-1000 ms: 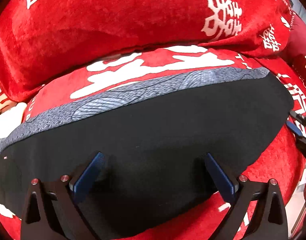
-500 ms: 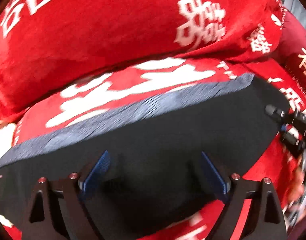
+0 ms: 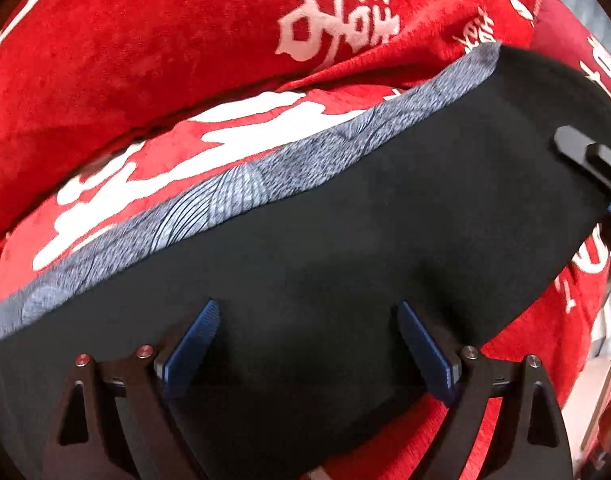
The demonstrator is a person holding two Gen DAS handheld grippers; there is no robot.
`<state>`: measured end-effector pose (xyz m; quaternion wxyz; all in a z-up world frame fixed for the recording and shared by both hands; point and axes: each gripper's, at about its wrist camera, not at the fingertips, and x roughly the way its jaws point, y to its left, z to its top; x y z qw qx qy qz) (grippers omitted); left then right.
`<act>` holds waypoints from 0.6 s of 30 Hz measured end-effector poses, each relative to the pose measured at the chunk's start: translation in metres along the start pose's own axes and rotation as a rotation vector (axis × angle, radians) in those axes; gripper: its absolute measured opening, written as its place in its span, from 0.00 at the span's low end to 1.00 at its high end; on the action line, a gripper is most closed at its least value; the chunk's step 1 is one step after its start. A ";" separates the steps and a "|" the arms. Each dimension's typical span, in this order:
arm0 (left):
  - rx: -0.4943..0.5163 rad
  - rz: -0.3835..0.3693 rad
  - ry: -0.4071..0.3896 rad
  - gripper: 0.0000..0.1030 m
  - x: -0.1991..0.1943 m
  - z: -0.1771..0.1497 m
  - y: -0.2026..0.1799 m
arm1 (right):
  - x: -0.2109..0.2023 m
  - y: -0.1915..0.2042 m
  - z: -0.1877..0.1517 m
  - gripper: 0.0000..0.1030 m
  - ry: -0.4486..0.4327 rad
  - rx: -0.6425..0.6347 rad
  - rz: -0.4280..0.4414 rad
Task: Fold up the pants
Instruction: 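Close the right gripper on the strip end and lift it, then fold the lifted end back over the strip with the right gripper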
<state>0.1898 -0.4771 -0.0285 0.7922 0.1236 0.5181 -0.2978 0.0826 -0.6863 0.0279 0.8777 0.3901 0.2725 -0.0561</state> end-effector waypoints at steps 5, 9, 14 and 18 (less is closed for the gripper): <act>-0.011 0.010 -0.045 0.89 -0.038 -0.021 0.021 | -0.014 0.068 -0.009 0.13 0.000 -0.248 -0.080; -0.068 0.047 -0.088 0.89 -0.075 -0.045 0.069 | -0.013 0.124 -0.035 0.13 0.009 -0.448 -0.152; -0.183 0.133 -0.112 0.89 -0.106 -0.078 0.144 | 0.012 0.178 -0.088 0.14 0.049 -0.644 -0.227; -0.248 0.209 -0.124 0.89 -0.124 -0.110 0.197 | 0.053 0.215 -0.152 0.15 0.117 -0.801 -0.297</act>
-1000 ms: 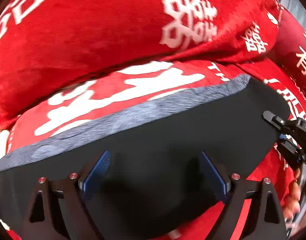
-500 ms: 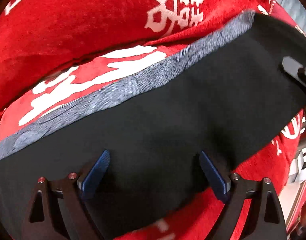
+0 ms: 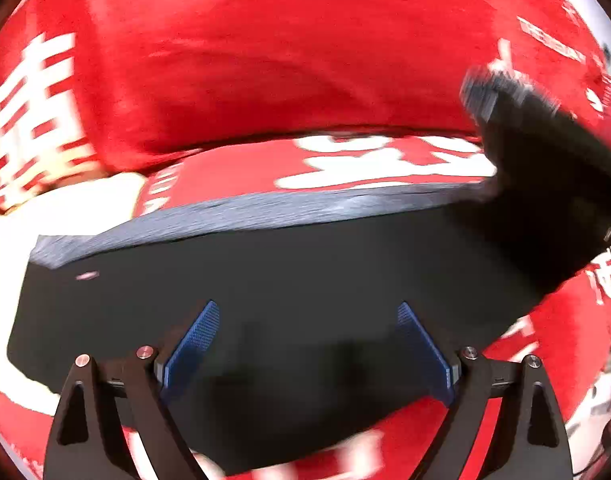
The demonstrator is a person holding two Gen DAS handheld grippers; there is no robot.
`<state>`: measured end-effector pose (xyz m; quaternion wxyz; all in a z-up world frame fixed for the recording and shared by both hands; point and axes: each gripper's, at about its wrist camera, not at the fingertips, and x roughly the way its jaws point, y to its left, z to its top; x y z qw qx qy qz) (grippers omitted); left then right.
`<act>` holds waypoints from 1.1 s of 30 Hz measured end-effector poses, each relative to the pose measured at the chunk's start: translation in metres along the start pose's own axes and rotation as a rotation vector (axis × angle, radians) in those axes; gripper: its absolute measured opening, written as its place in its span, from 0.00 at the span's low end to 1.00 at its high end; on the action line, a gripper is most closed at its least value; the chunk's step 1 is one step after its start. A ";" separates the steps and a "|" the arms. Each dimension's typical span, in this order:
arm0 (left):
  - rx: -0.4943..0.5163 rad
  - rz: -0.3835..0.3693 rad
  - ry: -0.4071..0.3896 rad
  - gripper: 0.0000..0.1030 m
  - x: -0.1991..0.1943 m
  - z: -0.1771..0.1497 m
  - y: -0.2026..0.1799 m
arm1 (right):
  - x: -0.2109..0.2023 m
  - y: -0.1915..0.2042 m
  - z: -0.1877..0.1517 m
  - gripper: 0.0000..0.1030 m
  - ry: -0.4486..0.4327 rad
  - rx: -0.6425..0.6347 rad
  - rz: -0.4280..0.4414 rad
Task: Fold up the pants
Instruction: 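Fold the lifted end back over the strip with the right gripper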
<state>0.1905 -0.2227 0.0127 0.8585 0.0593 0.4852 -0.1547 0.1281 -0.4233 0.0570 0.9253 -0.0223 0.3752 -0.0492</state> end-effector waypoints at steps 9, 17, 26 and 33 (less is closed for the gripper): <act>-0.127 0.031 0.067 0.89 0.000 -0.042 0.085 | 0.067 0.139 -0.050 0.43 0.175 -0.284 -0.174; -0.134 0.006 0.033 0.89 -0.001 -0.034 0.087 | -0.011 0.139 -0.041 0.67 0.052 -0.250 0.037; -0.103 -0.208 0.064 0.89 -0.001 -0.014 0.046 | 0.018 -0.013 -0.064 0.64 0.189 0.524 0.467; -0.078 -0.206 0.101 0.89 0.007 -0.014 0.027 | 0.055 -0.019 -0.112 0.64 0.268 0.803 0.595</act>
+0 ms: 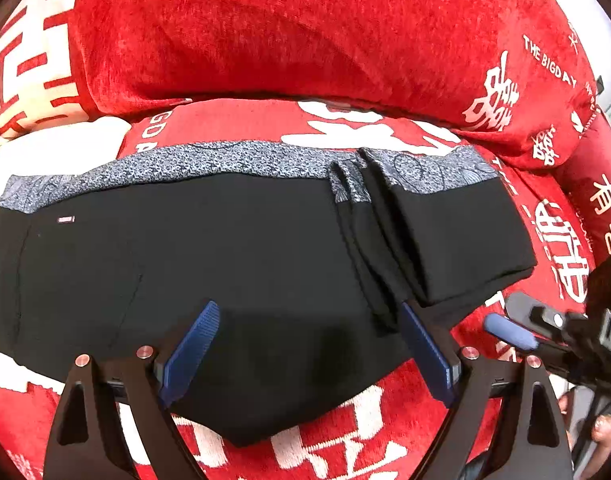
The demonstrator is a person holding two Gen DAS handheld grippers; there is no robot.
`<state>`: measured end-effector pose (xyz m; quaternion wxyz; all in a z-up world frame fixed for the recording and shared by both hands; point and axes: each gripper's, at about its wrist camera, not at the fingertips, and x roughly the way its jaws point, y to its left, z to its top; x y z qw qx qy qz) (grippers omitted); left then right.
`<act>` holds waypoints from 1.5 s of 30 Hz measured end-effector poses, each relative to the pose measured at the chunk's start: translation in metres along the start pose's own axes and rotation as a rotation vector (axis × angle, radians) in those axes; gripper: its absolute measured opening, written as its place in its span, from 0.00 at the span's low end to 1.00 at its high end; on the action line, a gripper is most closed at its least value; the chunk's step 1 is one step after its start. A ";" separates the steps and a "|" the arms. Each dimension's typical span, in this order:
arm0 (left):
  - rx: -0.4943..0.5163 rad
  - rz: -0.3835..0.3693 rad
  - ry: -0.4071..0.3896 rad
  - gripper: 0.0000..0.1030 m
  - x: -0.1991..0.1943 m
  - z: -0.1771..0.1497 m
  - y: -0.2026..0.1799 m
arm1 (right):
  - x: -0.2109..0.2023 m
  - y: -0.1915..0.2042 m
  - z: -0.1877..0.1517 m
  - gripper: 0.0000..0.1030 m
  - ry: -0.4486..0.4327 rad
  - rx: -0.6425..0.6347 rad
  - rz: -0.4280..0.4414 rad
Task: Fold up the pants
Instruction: 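Fold the lifted end back over the strip with the right gripper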
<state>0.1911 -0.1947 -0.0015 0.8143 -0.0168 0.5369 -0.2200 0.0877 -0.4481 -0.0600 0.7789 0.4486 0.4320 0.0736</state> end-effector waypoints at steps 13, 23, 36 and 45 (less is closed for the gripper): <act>-0.006 0.047 0.021 0.89 0.005 -0.014 0.016 | -0.015 -0.015 0.020 0.65 -0.135 0.107 0.079; 0.005 0.065 0.047 0.89 0.008 -0.022 0.016 | 0.032 -0.024 0.029 0.14 -0.076 0.248 0.195; 0.030 0.109 0.004 0.89 -0.004 -0.015 0.018 | 0.047 -0.001 0.007 0.23 0.002 0.130 0.035; 0.073 0.106 -0.044 0.89 -0.001 0.026 -0.008 | -0.040 0.059 0.035 0.41 -0.083 -0.308 -0.050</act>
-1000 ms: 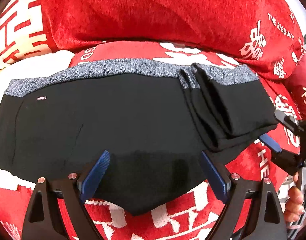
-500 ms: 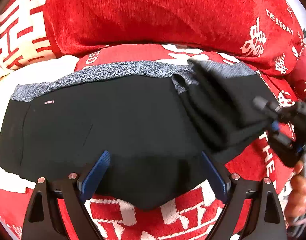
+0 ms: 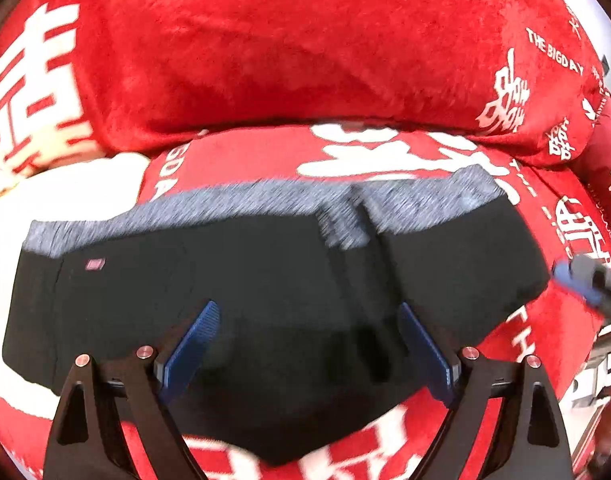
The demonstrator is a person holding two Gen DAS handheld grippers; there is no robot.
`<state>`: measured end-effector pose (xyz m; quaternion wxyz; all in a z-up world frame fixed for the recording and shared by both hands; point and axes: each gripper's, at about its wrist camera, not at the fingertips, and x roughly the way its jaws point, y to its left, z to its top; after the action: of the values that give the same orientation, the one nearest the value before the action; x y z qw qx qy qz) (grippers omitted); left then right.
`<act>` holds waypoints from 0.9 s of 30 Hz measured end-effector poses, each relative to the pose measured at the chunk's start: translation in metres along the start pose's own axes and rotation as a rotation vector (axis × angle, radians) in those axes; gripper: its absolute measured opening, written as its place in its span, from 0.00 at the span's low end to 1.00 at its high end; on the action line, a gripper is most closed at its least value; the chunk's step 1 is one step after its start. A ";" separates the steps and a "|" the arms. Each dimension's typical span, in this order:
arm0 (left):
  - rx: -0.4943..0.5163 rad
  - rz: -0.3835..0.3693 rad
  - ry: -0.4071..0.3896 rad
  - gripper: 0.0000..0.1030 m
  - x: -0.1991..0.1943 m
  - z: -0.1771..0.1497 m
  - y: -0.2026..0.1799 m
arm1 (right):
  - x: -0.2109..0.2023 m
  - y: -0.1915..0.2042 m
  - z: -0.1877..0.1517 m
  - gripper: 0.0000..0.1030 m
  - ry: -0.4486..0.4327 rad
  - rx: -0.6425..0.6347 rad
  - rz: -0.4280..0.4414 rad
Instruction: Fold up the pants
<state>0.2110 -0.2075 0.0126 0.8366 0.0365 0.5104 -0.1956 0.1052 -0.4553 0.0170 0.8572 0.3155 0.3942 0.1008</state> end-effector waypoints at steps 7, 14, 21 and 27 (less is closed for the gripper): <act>0.070 -0.038 -0.005 0.89 0.024 0.038 -0.060 | 0.023 -0.064 0.069 0.21 -0.043 0.122 -0.139; 0.153 0.028 0.030 0.89 0.059 0.042 -0.089 | 0.065 -0.065 0.081 0.20 0.027 0.014 -0.232; 0.103 0.019 0.062 0.89 0.062 0.012 -0.057 | 0.082 -0.037 0.051 0.21 0.057 -0.190 -0.381; 0.018 0.016 0.031 0.89 0.033 -0.006 -0.025 | 0.073 -0.023 0.041 0.21 0.072 -0.191 -0.378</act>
<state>0.2104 -0.2386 -0.0159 0.8297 0.0514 0.5213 -0.1930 0.1829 -0.4611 -0.0219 0.8723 0.1496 0.4654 -0.0138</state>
